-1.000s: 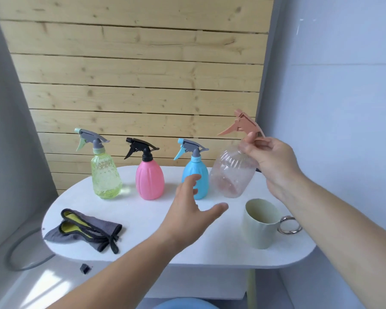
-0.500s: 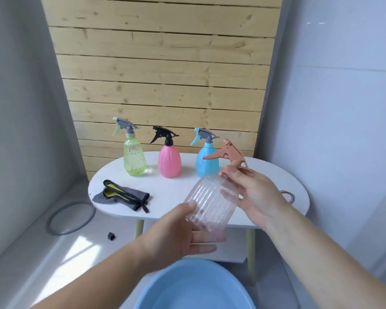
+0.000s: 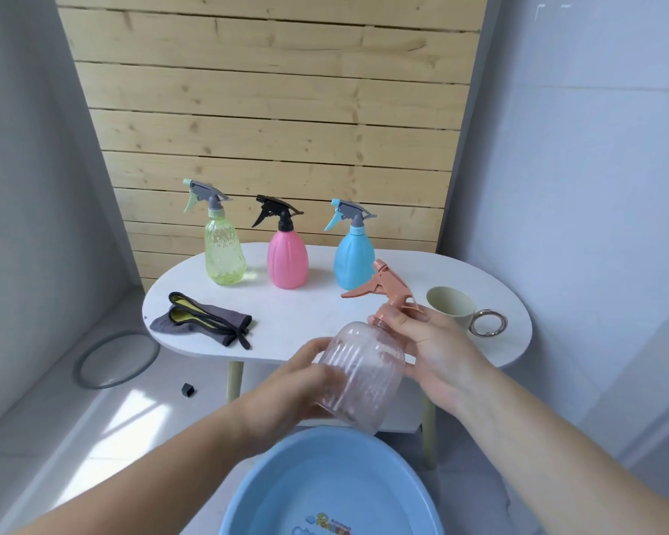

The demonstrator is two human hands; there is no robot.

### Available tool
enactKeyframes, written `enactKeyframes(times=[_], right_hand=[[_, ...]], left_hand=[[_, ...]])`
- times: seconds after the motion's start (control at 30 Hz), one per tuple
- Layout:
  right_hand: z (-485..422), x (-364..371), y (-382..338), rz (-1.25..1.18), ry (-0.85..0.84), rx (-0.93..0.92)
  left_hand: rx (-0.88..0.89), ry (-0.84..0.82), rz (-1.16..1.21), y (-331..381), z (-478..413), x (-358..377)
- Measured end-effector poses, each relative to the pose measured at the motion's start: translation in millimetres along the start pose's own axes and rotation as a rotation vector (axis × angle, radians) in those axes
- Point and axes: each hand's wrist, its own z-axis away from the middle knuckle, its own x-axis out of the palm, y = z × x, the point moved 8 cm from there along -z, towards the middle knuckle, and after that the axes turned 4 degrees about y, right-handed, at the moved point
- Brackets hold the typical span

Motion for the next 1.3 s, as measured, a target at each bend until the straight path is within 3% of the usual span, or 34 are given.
enactKeyframes(times=[0.1, 0.27, 0.5, 0.7, 0.83, 0.97, 1.07, 1.3], right_hand=[[-1.3, -0.5, 3.7, -0.018, -0.014, 0.019], [-0.4, 0.8, 5.1, 0.048, -0.019, -0.018], [-5.6, 14.7, 11.9, -0.035, -0.167, 0.087], [-12.9, 25.7, 17.2, -0.02, -0.235, 0.084], [-14.8, 27.0, 17.9, 0.003, -0.267, 0.099], [-20.2, 29.0, 24.4, 0.024, -0.271, 0.095], [-24.0, 29.7, 28.1, 0.056, -0.241, 0.083], [-56.3, 4.2, 14.7, -0.03, 0.055, 0.002]], left_hand=[[-0.086, -0.14, 0.062, -12.5, -2.6, 8.9], [-0.03, 0.037, -0.087, -6.6, -4.7, 5.3], [-0.13, -0.104, 0.108, -15.2, -0.1, 4.1], [-0.089, -0.007, 0.055, -19.4, -3.3, -6.3], [-0.165, -0.041, 0.191, -20.6, -0.8, -10.2], [-0.17, -0.051, 0.118, -28.8, -4.4, -13.1], [-0.156, -0.045, 0.078, -33.7, -8.0, -13.5], [-0.248, 0.083, 0.052, -49.5, 0.4, -37.7]])
